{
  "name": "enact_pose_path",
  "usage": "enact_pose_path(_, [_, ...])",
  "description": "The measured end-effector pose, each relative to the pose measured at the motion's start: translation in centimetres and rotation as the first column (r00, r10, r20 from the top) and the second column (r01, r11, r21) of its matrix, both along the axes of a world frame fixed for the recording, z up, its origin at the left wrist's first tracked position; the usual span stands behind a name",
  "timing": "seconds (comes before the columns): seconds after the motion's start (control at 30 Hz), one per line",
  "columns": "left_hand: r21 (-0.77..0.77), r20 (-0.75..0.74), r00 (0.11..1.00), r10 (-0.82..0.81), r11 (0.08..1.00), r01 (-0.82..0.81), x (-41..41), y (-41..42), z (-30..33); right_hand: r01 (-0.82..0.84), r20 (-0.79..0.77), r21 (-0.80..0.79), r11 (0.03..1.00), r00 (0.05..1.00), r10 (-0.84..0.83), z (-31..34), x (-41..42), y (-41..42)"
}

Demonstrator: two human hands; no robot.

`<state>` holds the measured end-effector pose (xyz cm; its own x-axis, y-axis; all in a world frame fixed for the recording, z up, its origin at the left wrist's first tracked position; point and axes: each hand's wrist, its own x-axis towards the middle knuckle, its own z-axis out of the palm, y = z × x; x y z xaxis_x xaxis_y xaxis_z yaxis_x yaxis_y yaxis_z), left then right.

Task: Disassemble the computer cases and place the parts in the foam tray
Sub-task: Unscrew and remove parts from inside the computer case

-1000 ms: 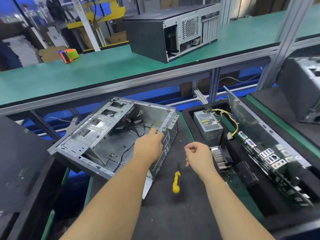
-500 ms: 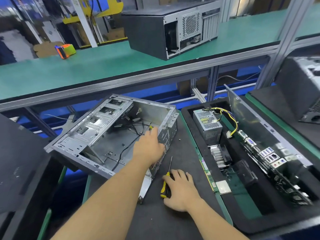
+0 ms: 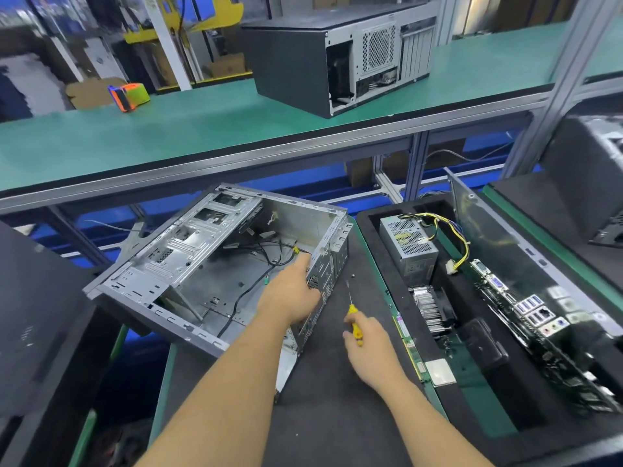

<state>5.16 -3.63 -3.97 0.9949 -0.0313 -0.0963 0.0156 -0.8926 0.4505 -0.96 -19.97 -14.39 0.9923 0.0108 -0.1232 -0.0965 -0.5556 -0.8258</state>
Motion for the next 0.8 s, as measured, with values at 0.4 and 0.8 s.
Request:
enact_pose_path(0.4, [-0.005,-0.073,0.988,0.135,0.991,-0.136,0.2,-0.1,-0.3,0.492,-0.350,0.710,0.503,0.867,-0.354,-0.2,2.3,-3.2])
enact_pose_path(0.8, [-0.155,-0.011,0.985,0.170,0.973,-0.169,0.3,0.1,-0.6,0.509,-0.404,0.732,0.453,0.860,-0.312,-0.6,2.8,-3.0])
